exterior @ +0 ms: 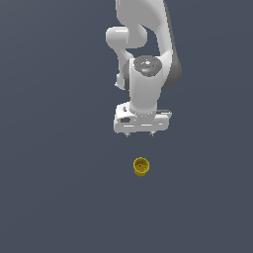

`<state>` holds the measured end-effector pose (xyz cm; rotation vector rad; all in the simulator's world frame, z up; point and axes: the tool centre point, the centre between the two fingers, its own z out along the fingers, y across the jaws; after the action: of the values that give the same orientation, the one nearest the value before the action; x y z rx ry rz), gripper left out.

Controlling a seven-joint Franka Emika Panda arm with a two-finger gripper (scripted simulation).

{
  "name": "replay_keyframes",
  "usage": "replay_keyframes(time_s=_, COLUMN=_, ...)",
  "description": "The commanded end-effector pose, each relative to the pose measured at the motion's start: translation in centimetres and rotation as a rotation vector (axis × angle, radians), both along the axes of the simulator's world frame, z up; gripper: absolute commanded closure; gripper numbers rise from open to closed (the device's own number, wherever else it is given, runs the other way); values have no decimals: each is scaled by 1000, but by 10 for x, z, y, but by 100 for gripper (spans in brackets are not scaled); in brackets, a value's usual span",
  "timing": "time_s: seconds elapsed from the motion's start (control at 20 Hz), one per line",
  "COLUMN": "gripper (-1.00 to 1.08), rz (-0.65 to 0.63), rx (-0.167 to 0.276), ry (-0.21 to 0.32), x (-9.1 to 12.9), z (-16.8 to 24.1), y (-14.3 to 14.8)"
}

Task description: Pick up the object and move it to a goal position.

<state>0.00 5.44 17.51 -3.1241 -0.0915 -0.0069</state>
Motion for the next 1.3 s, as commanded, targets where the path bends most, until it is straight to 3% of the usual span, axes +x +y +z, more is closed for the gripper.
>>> replay_keyframes(time_s=0.0, gripper=-92, rz=-15, rx=1, ry=1, x=2, z=-2, y=0)
replay_keyframes(time_s=0.45, gripper=-92, rz=-146, rx=3, ry=5, x=22, z=-15, y=2)
replay_keyframes(time_s=1.25, gripper=-92, rz=-529, rx=-8, ry=11, x=75, z=-63, y=8)
